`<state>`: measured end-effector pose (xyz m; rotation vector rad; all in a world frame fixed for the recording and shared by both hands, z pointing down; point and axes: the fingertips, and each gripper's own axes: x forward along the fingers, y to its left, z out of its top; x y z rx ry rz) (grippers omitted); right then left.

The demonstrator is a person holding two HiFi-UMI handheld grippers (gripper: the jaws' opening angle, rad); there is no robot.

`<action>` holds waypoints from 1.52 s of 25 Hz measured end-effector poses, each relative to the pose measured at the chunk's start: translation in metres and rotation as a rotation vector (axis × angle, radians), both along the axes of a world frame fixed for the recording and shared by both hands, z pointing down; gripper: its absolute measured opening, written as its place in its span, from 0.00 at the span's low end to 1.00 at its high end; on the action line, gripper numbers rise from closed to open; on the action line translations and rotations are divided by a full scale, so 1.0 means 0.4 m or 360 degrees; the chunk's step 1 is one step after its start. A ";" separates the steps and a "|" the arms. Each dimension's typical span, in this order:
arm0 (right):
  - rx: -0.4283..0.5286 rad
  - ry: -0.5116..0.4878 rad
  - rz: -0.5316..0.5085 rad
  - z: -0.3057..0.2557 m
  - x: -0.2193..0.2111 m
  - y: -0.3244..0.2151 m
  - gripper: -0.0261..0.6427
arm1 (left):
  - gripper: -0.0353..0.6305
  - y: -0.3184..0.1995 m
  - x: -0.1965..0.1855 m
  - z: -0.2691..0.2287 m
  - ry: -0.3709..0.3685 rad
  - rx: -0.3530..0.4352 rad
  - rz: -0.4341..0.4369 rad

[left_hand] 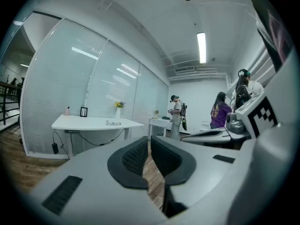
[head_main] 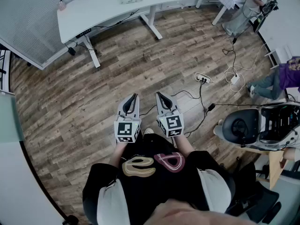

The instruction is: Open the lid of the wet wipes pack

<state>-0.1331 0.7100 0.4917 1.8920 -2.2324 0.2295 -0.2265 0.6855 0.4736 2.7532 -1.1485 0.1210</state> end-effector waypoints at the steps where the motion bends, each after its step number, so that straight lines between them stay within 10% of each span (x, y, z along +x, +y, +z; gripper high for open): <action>1: -0.0001 0.0002 0.0000 0.001 -0.003 -0.011 0.05 | 0.10 -0.014 -0.004 0.000 0.0005 -0.0007 -0.0004; 38: -0.0011 -0.0115 -0.0032 0.008 -0.063 -0.591 0.06 | 0.10 -0.639 -0.084 0.020 0.0041 -0.0071 0.0063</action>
